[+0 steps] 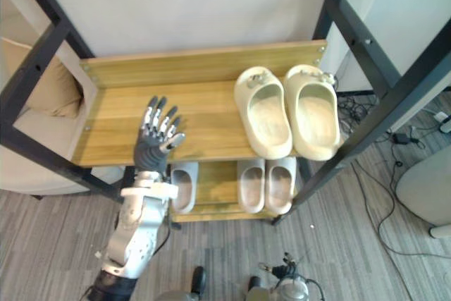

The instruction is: Organize the slippers on the shoe rack

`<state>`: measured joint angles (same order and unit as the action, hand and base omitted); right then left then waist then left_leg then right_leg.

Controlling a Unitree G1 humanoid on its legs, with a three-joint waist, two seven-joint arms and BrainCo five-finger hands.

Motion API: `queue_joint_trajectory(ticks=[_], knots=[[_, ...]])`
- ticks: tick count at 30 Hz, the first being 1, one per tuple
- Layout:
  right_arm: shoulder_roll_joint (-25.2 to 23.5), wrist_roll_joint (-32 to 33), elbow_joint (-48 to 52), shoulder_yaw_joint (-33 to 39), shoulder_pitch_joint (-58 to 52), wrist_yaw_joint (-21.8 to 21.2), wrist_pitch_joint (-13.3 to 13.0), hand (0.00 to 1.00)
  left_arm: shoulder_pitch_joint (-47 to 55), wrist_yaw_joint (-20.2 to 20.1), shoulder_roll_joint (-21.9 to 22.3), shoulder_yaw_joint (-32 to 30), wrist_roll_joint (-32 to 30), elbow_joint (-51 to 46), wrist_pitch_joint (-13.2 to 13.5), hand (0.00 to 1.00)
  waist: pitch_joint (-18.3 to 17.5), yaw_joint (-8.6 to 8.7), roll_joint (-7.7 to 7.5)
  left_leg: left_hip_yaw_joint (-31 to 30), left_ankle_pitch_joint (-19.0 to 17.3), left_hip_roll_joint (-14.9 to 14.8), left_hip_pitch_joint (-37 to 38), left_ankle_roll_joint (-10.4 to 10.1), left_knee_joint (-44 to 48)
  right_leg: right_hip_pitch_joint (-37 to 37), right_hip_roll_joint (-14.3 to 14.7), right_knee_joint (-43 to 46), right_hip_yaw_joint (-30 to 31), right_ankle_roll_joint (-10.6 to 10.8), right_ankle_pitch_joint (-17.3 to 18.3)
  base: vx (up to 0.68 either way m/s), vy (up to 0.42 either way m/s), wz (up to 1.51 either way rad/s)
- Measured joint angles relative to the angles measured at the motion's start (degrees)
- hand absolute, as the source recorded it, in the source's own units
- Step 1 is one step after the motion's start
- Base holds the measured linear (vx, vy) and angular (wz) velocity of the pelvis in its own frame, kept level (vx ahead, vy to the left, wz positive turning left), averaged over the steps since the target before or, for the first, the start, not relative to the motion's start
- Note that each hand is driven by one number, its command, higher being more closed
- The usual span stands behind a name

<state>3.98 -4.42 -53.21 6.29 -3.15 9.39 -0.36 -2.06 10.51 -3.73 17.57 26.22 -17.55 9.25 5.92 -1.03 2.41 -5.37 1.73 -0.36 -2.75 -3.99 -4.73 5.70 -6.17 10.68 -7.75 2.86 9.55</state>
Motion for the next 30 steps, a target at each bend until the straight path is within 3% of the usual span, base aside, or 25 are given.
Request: queue_joint_trajectory(ticks=[5, 8, 17, 23, 30], knots=[[0.9, -0.1, -2.5, -0.5, -0.1, -0.4, 0.1, 0.0, 4.6, -2.3, -0.9, -0.2, 2.0, -2.8, 0.0, 0.0, -0.4, -1.37, 0.24, -1.2, 0.0, 0.1, 0.9, 0.0, 0.0, -1.8, 0.0, -0.8, -1.0, -0.1, -0.1, -0.01, -0.011, 0.1], [1.2, -0.2, -3.2, -1.0, 0.0, -0.6, 0.2, 0.0, 9.3, -4.1, -3.6, -0.9, 3.3, -4.0, 0.1, 0.0, -0.8, -2.35, 0.3, -1.7, 0.0, 0.0, 0.8, 0.0, 0.0, -1.8, 0.1, -1.0, -1.3, -0.2, -0.1, -0.01, -0.007, 0.06], [2.0, -2.4, -4.3, -2.2, 0.6, -2.1, 0.7, 0.0, 22.4, -11.1, -9.4, -2.7, 8.9, -3.0, -0.9, 0.0, -1.3, -2.94, 0.41, -3.2, -0.1, 0.1, 0.8, 0.2, 0.4, -3.9, 0.4, -3.5, -3.0, -0.1, -1.2, 0.01, -0.008, 0.09], [3.5, -4.6, -4.2, -2.5, 0.9, -2.2, 0.7, 0.0, 27.3, -15.7, -11.9, -3.0, 9.6, 5.4, -2.4, 0.0, -2.1, -4.56, 0.89, -3.4, -0.4, 0.4, 0.8, 0.7, 1.0, -5.3, 0.7, -6.0, -3.5, 0.1, -2.4, -0.01, 0.002, 0.02], [3.5, -4.7, -4.1, -2.5, 1.2, -2.2, 0.7, 0.0, 24.6, -15.2, -9.7, -5.0, -2.5, 26.5, -3.4, 0.0, -2.9, -4.85, 0.89, -3.6, -0.5, 0.5, 0.8, 0.8, 0.9, -5.8, 0.7, -7.3, -3.8, 0.3, -2.9, 0.0, 0.0, 0.0]])
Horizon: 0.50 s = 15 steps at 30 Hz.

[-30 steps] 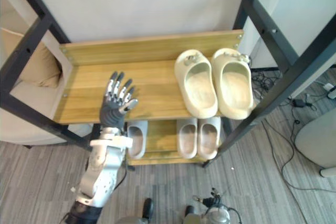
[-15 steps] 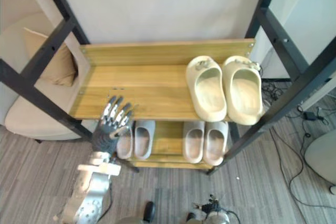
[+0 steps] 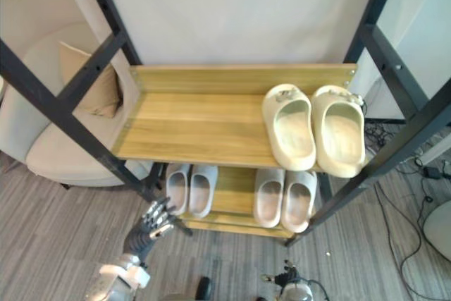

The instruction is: Organize the slippers on the shoe rack

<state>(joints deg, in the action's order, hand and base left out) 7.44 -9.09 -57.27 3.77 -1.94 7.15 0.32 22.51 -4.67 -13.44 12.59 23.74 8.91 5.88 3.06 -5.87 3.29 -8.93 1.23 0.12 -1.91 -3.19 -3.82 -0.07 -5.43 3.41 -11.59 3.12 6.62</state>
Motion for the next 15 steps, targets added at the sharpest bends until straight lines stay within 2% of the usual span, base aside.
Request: queue_joint_trajectory(ticks=[5, 7, 10, 15], knots=[[-0.1, 0.0, 0.0, 0.0, 0.1, 0.0, 0.0, 0.0, -5.5, 3.3, 4.5, -3.4, -9.5, 16.2, -0.3, 0.0, -0.1, 0.13, -0.45, 0.0, 0.0, 0.4, -0.1, 0.0, -0.3, -0.4, 0.1, -1.7, 0.1, 0.1, -0.8, 0.0, 0.0, 0.0], [-0.2, 0.0, 0.0, 0.0, 0.2, 0.1, 0.0, 0.0, -7.1, 3.5, 5.5, -4.8, -11.0, 20.2, -0.3, 0.0, -0.2, 0.31, -0.7, 0.0, 0.0, 0.4, -0.1, 0.0, -0.4, -0.5, 0.1, -1.8, 0.1, 0.1, -0.8, 0.0, 0.0, 0.0], [-0.2, 0.0, 0.0, 0.0, 0.9, 0.2, 0.0, 0.0, -10.6, 6.7, 6.5, -8.0, -15.5, 29.3, -1.4, 0.0, -0.2, 1.01, -1.47, -0.1, 0.0, 0.5, 0.3, 0.0, -0.8, -1.1, 0.1, -2.7, 0.1, 0.3, -1.1, 0.0, 0.0, 0.0], [-0.7, 0.0, 0.0, 0.1, 1.3, 0.3, 0.0, 0.0, -11.2, 9.9, 7.0, -11.7, -18.2, 32.6, -1.6, 0.0, -0.1, 1.37, -2.21, 0.4, -0.2, 0.8, 1.1, 0.3, -1.1, -2.0, -0.1, -3.7, 0.7, 0.6, -1.6, 0.01, 0.011, -0.04]])
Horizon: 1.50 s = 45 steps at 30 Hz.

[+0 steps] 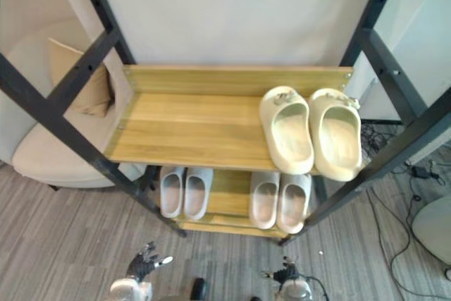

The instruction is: Organize the slippers on the shoe rack

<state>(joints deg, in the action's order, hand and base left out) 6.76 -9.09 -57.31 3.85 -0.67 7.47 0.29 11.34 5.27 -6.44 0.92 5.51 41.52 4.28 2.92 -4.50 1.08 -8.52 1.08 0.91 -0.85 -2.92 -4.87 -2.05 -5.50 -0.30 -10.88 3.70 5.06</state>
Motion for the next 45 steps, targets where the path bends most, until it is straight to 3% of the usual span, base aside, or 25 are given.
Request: queue_joint_trajectory(ticks=[9, 19, 21, 23, 25, 27, 29, 31, 33, 34, 37, 39, 42, 43, 44, 45], knots=[[-0.2, 0.0, -0.2, 0.0, 0.9, 0.3, 0.0, 0.0, -0.6, 3.5, 1.0, -4.5, -2.2, 5.6, -0.7, 0.0, 0.4, 0.84, -0.49, 0.4, 0.2, 0.3, 0.8, 0.3, -0.8, -0.1, -0.3, 0.0, 0.6, 0.3, -0.2, -0.01, 0.005, -0.03], [-0.4, 0.0, -1.3, 0.0, 3.0, 0.3, 0.0, 0.0, -1.7, 3.6, 1.9, -7.8, -3.1, 8.7, -0.8, 0.0, 2.3, 0.73, -0.67, 1.5, -0.6, 0.9, 0.9, 1.3, -0.5, 0.2, -0.9, 0.4, 2.2, 0.7, -0.2, 0.0, 0.009, -0.08], [-0.4, -0.1, -1.3, 0.0, 3.6, 0.3, 0.1, 0.0, -1.8, 3.6, 2.6, -9.2, -3.1, 8.6, -0.8, 0.0, 3.0, 0.57, -0.7, 1.6, -1.8, 1.5, 0.7, 1.8, 1.2, 1.2, -1.7, 3.7, 2.4, 1.4, 1.4, 0.01, 0.011, -0.04], [-0.6, -0.1, -1.0, -0.1, 3.7, 0.4, 0.1, 0.0, -2.2, 3.6, 3.1, -10.1, -3.1, 8.7, -0.8, 0.0, 3.9, 0.37, -0.22, 1.3, -3.2, 2.0, 0.7, 2.6, 3.6, 4.7, -3.1, 14.2, 2.8, 2.3, 4.7, -0.01, 0.01, 0.09], [-1.1, -0.1, 0.3, -0.1, 2.1, 0.4, 0.2, 0.0, -3.1, 3.6, 4.0, -10.0, -3.1, 8.6, -0.9, 0.0, 4.5, 0.68, 0.15, -2.4, -4.6, 3.3, 0.2, 2.9, 6.6, 11.2, -4.7, 31.2, 5.9, 2.1, 6.3, -0.03, 0.017, 0.73], [-2.9, 0.2, 0.5, 0.0, 0.5, 0.4, 0.2, 0.0, -4.7, 3.8, 4.4, -10.0, -3.2, 8.5, -1.0, 0.0, 4.4, 1.13, -0.56, -7.1, -5.1, 5.0, -1.6, 2.5, 9.9, 13.6, -4.8, 36.9, 9.3, 1.9, 9.2, 0.05, -0.066, 1.56], [-3.7, 0.0, 1.8, -0.1, -0.2, 0.8, 0.3, 0.0, -6.3, 4.6, 5.2, -10.0, -3.2, 7.3, -1.2, 0.0, 4.4, 1.02, -2.92, -12.8, -5.5, 8.3, -3.6, 1.8, 12.9, 13.2, -6.6, 35.3, 9.3, 1.7, 10.9, 0.04, -0.158, 1.72], [-3.7, 0.0, 2.8, 0.0, -0.1, 1.3, 0.2, 0.0, -7.0, 4.6, 6.6, -9.8, -3.3, 7.0, -1.3, 0.0, 4.4, 0.96, -2.3, -16.7, -5.6, 9.4, -5.2, 1.2, 14.9, 10.3, -7.1, 32.6, 6.5, 1.8, 12.2, 0.0, -0.167, 1.22], [-3.4, 0.0, 2.9, 0.5, 1.1, 1.8, 0.4, 0.0, -7.5, 4.6, 7.8, -9.8, -3.3, 6.9, -1.4, 0.0, 4.6, -0.31, -1.39, -19.3, -4.5, 9.0, -5.3, -0.2, 13.5, 7.3, -7.0, 28.2, 2.0, 1.6, 13.3, -0.05, -0.248, 0.83], [-4.1, 0.0, 2.8, 0.4, 1.8, 2.1, 0.3, 0.0, -7.9, 4.6, 7.8, -9.7, -3.3, 6.9, -1.3, 0.0, 4.7, -1.46, -1.54, -20.5, -3.1, 8.6, -5.5, -1.2, 11.7, 5.8, -6.8, 24.8, -0.5, 1.0, 14.5, -0.09, -0.23, 0.52], [-3.7, 0.1, 2.7, 0.5, 3.8, 2.5, 0.5, 0.0, -8.8, 4.6, 8.4, -8.1, -3.3, 7.5, -1.4, 0.0, 4.9, -1.55, -0.1, -22.0, 0.8, 7.5, -7.8, -2.7, 9.0, 6.1, -5.8, 21.9, -4.2, -0.2, 14.0, -0.13, -0.161, 0.67], [-4.0, 0.1, 2.4, 0.5, 4.4, 2.6, 0.8, 0.0, -9.1, 4.7, 9.3, -8.3, -3.3, 7.6, -1.4, 0.0, 5.2, -1.62, 0.24, -21.0, 4.5, 6.5, -8.2, -3.0, 5.8, 6.1, -5.5, 21.6, -7.3, -0.8, 13.7, -0.14, -0.075, 0.81], [-4.1, 0.1, 2.4, 0.5, 6.6, 2.7, 0.9, 0.0, -8.8, 4.7, 9.5, -8.6, -3.3, 7.4, -1.3, 0.0, 5.9, -1.58, -0.58, -13.1, 12.0, 5.9, -8.3, -0.6, 0.2, 6.2, -6.1, 20.0, -11.7, -2.8, 12.1, -0.13, -0.009, 0.69], [-4.3, 0.1, 2.6, 0.7, 7.1, 2.8, 0.9, 0.0, -9.9, 4.7, 9.6, -9.3, -3.2, 7.4, -1.6, 0.0, 6.2, -0.79, -0.67, -2.9, 4.9, 6.3, -11.0, 3.3, 10.2, 6.0, -7.8, 20.8, -14.9, -3.1, 11.9, -0.18, 0.028, 0.89], [-4.4, 0.1, 3.0, 0.7, 7.6, 2.8, 0.9, 0.0, -9.9, 4.6, 9.6, -9.5, -3.2, 7.4, -1.7, 0.0, 6.5, -0.68, -1.22, 1.5, 0.6, 6.1, -12.6, 5.4, 16.9, 5.9, -9.0, 21.9, -16.9, -3.1, 11.9, -0.19, 0.017, 0.99], [-4.5, 0.1, 3.7, 0.7, 7.1, 2.7, 1.0, 0.0, -9.9, 4.6, 9.6, -9.8, -3.2, 7.1, -1.7, 0.0, 6.7, -0.5, -1.22, 7.5, -3.6, 4.1, -13.4, 5.7, 24.9, 5.5, -9.8, 23.9, -19.1, -3.1, 11.9, -0.11, -0.013, 1.05]])
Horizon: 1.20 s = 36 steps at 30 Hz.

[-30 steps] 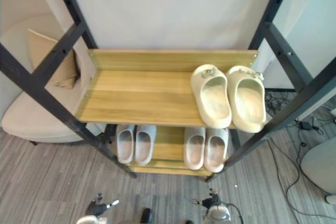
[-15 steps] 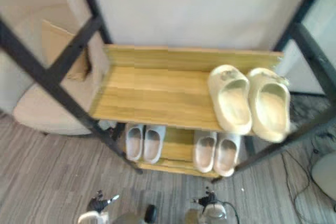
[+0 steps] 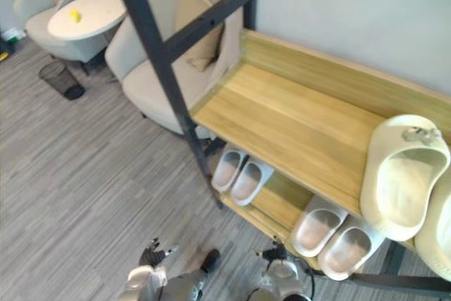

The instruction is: Organize the slippers on the shoe rack

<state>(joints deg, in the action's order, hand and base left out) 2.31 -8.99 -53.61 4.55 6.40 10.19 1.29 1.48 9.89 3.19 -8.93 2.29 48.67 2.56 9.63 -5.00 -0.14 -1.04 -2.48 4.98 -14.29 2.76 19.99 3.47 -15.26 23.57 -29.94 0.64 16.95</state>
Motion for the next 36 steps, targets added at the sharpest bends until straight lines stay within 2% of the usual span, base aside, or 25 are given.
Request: queue_joint_trajectory(ticks=[1, 2, 3, 4, 5, 6, 7, 10, 16, 19, 20, 21, 22, 23, 25, 26, 27, 28, 29, 31, 32, 33, 34, 35, 36], knots=[[0.5, 0.0, 1.1, 0.1, -0.6, 0.0, 0.0, 0.0, 0.2, 0.0, 0.3, -0.3, 0.0, -0.1, -0.1, 0.0, 0.1, 0.42, 1.59, 4.3, -1.2, -1.8, -0.6, -0.7, 2.1, -0.4, 0.8, 2.4, -1.0, 0.0, 0.2, -0.12, 0.015, 1.12], [0.7, 0.0, 1.1, 0.5, -0.8, -0.1, 0.2, 0.0, 0.2, 0.0, 0.3, -0.2, 0.0, -0.4, -0.1, 0.0, -0.2, 0.84, 1.86, 4.0, -0.4, -1.2, -0.3, -0.9, 0.4, 0.7, 1.9, 2.0, 1.1, -0.5, 0.7, -0.15, 0.03, 1.42], [0.7, 0.0, 0.9, 1.1, -1.0, -0.1, 0.3, 0.0, 0.3, 0.0, -0.2, 0.2, 0.0, -0.3, 0.2, 0.0, -0.6, 1.93, 1.54, -0.2, 2.3, 0.3, 2.7, -3.4, -8.8, 0.5, 4.7, -4.2, 4.4, -1.1, 0.6, -0.13, 0.004, 1.62], [0.9, 0.0, -0.7, 2.5, -1.5, -0.1, 0.2, 0.0, -0.2, -0.1, -0.2, 0.9, -0.1, 1.3, -0.1, 0.0, -0.9, 2.73, 2.38, 2.3, -1.8, -1.3, 5.0, -1.7, -9.1, -1.3, 4.0, -8.3, 0.3, 0.4, -2.9, -0.07, 0.011, 1.43], [1.0, 0.0, -1.8, 2.9, -1.1, -0.1, 0.5, 0.0, 0.2, -0.1, -0.3, 1.1, -0.4, 1.8, -0.4, 0.0, -0.9, 2.63, 2.38, 4.4, -3.8, -2.1, 6.1, -1.7, -7.6, -1.7, 4.0, -8.3, -0.1, 0.9, -3.5, 0.03, 0.011, 1.08], [1.1, 0.0, -1.9, 3.9, -1.0, -0.2, 0.4, 0.0, 1.3, -0.1, -0.2, 1.1, -1.1, 2.8, -0.6, 0.0, -1.1, 2.75, 3.11, 4.6, -4.3, -3.6, 9.8, -3.0, -12.5, -2.0, 5.0, -9.2, -0.4, 1.7, -4.1, 0.01, 0.086, 0.56], [0.7, -0.1, -2.7, 4.9, -1.4, -0.2, 0.4, 0.0, 1.1, -0.1, -0.8, 1.1, -1.8, 3.9, -0.7, 0.0, -0.9, 2.58, 3.58, 3.2, -1.5, -2.8, 11.1, -3.3, -16.6, -2.5, 5.4, -11.3, 0.7, 1.8, -6.1, 0.0, 0.086, 0.46], [-0.1, -0.1, -4.1, 4.5, -1.5, -0.5, 0.3, 0.0, 2.0, -0.1, -2.8, 2.1, -2.4, 5.5, -0.7, 0.0, -0.9, 2.4, 3.35, 2.4, -1.1, -1.6, 12.7, -2.8, -17.2, -5.7, 5.8, -15.9, 1.9, 3.3, -8.3, -0.01, 0.116, 0.16], [0.0, -0.1, -5.0, 4.4, -1.7, -0.5, 0.3, 0.0, 3.0, -0.1, -4.0, 2.0, -3.4, 6.2, -0.6, 0.0, -1.2, 2.19, 2.97, 1.0, 1.0, -0.6, 14.1, -1.3, -20.2, -7.0, 5.9, -18.4, 1.6, 3.7, -10.3, -0.01, 0.059, 0.06], [-0.3, -0.1, -6.1, 4.8, -2.0, -0.5, 0.4, 0.0, 3.0, -0.1, -4.1, 0.9, -3.3, 6.2, -0.5, 0.0, -0.4, 2.17, 1.58, -0.6, 0.5, 1.0, 15.6, -0.7, -20.3, -7.0, 3.1, -12.5, 0.3, 4.5, -6.4, -0.01, 0.037, 0.32], [-1.1, -0.1, -5.9, 4.9, -2.1, -0.5, 0.5, 0.0, 3.1, -0.1, -4.7, 0.7, -3.2, 5.7, -0.5, 0.0, -0.2, 2.04, 0.06, -1.8, -1.0, 2.3, 15.6, -0.3, -19.8, -5.4, -0.1, -5.4, 0.2, 5.8, -3.2, -0.01, 0.021, 0.42], [-1.3, -0.1, -5.8, 4.9, -2.1, -0.5, 0.5, 0.0, 3.2, -0.1, -4.6, 0.6, -3.2, 5.4, -0.5, 0.0, -0.2, 2.05, -0.46, -2.7, -1.2, 2.9, 15.8, 0.0, -19.7, -4.5, -1.4, -2.1, 1.1, 5.9, -2.4, 0.0, -0.005, 0.55], [-1.3, -0.1, -5.6, 4.7, -2.1, -0.5, 0.4, 0.0, 3.0, -0.1, -4.8, 0.2, -3.2, 5.3, -0.6, 0.0, -0.1, 2.31, -0.74, -4.2, -1.4, 3.4, 16.0, 0.3, -19.2, -1.3, -3.1, 6.5, 5.7, 4.9, -2.5, 0.09, -0.029, 0.67], [-1.3, -0.1, -5.5, 4.8, -2.3, -0.5, 0.4, 0.0, 3.0, 0.0, -4.6, -0.5, -3.0, 5.2, -0.6, 0.0, 0.1, 2.59, -0.78, -6.2, -1.6, 3.5, 16.5, 0.9, -18.0, 3.0, -3.0, 13.8, 11.1, 3.1, -2.9, 0.14, -0.035, 0.99], [-2.5, 0.0, -3.4, 4.8, -3.7, -0.4, 0.4, 0.0, 2.6, 0.1, -4.4, -1.7, -2.2, 4.8, -0.7, 0.0, 0.0, 2.78, -0.77, -11.8, -2.7, 3.1, 15.4, 1.3, -15.1, 7.2, 2.8, 16.0, 22.2, 3.5, 0.3, 0.2, -0.115, 1.36], [-2.6, 0.0, -3.4, 4.8, -3.9, -0.5, 0.2, 0.0, 2.6, 0.1, -4.5, -2.0, -2.1, 4.8, -0.7, 0.0, -0.1, 2.8, -0.99, -13.9, -2.7, 3.1, 15.5, 1.2, -15.0, 8.1, 4.5, 14.6, 24.9, 3.6, 0.7, 0.16, -0.154, 1.55], [-2.7, 0.1, -3.6, 4.8, -4.7, -0.4, 0.3, 0.0, 2.6, 0.1, -4.5, -2.5, -2.1, 4.9, -0.7, 0.0, -0.4, 2.9, -1.31, -16.6, -2.8, 3.1, 15.5, 0.7, -14.9, 8.6, 6.2, 11.2, 27.1, 3.6, 0.7, 0.16, -0.206, 1.64], [-3.0, 0.2, -3.6, 5.1, -5.6, -0.3, 0.3, 0.0, 2.6, 0.1, -4.8, -2.8, -2.2, 4.8, -0.7, 0.0, -0.9, 2.88, -2.56, -19.7, -3.1, 4.3, 15.2, -0.5, -13.8, 7.9, 6.3, 3.8, 27.2, 2.1, -1.2, 0.16, -0.232, 1.51], [-3.5, 0.2, -3.5, 5.3, -5.8, -0.3, 0.3, 0.0, 2.5, 0.2, -4.8, -3.4, -2.2, 5.0, -0.7, 0.0, -0.8, 2.7, -3.37, -20.9, -4.0, 4.8, 15.0, -1.0, -12.9, 7.3, 6.1, 2.0, 27.2, 2.8, -2.3, 0.18, -0.278, 1.27], [-3.3, 0.2, -3.2, 7.1, -5.2, 0.0, 0.3, 0.0, 3.3, 0.2, -3.3, -4.2, -2.1, 4.8, -0.7, 0.0, -1.9, 2.51, -1.23, -22.3, -6.4, 3.7, 13.5, -1.8, -10.0, 5.2, 6.1, 0.0, 22.6, 2.3, -1.8, 0.17, -0.181, 0.88], [-3.6, 0.2, -3.0, 6.5, -4.7, 0.0, 0.3, 0.0, 3.6, 0.2, -2.3, -6.2, -2.1, 4.4, -0.7, 0.0, -1.6, 2.46, -0.18, -20.8, -8.3, 3.0, 11.6, -3.5, -5.8, 4.1, 6.3, -0.1, 19.0, 1.6, -1.4, 0.21, -0.126, 0.69], [-3.7, 0.2, -3.0, 6.3, -4.8, -0.1, 0.4, 0.0, 3.6, 0.2, -2.2, -6.6, -2.1, 4.3, -0.7, 0.0, -1.6, 2.49, -0.1, -20.0, -8.5, 3.0, 10.9, -3.7, -4.8, 3.9, 6.3, -0.1, 18.4, 1.5, -1.3, 0.2, -0.127, 0.8], [-4.3, 0.3, -2.9, 5.6, -4.7, -0.1, 0.3, 0.0, 3.3, 0.2, -1.7, -7.7, -2.0, 3.6, -0.7, 0.0, -1.3, 2.44, -0.01, -17.8, -9.3, 3.0, 9.0, -5.1, -0.5, 2.7, 6.3, -0.5, 16.7, 1.0, -1.0, 0.22, -0.115, 0.82], [-4.6, 0.4, -1.2, 3.6, -4.9, -0.1, 0.4, 0.0, 3.0, 0.2, -0.5, -9.4, -1.6, 2.1, -0.6, 0.0, -0.4, 1.96, 0.38, -13.9, -10.3, 2.9, 5.4, -6.7, 9.5, -0.8, 7.1, -2.2, 14.0, 0.5, -0.7, 0.18, -0.093, 0.79], [-4.7, 0.4, -1.1, 3.3, -4.9, -0.1, 0.3, 0.0, 3.0, 0.2, -0.4, -9.8, -1.5, 1.8, -0.6, 0.0, -0.2, 1.85, 0.32, -12.9, -10.3, 2.8, 4.8, -6.7, 11.6, -1.6, 7.2, -2.6, 13.6, 0.5, -0.7, 0.19, -0.085, 0.64]])
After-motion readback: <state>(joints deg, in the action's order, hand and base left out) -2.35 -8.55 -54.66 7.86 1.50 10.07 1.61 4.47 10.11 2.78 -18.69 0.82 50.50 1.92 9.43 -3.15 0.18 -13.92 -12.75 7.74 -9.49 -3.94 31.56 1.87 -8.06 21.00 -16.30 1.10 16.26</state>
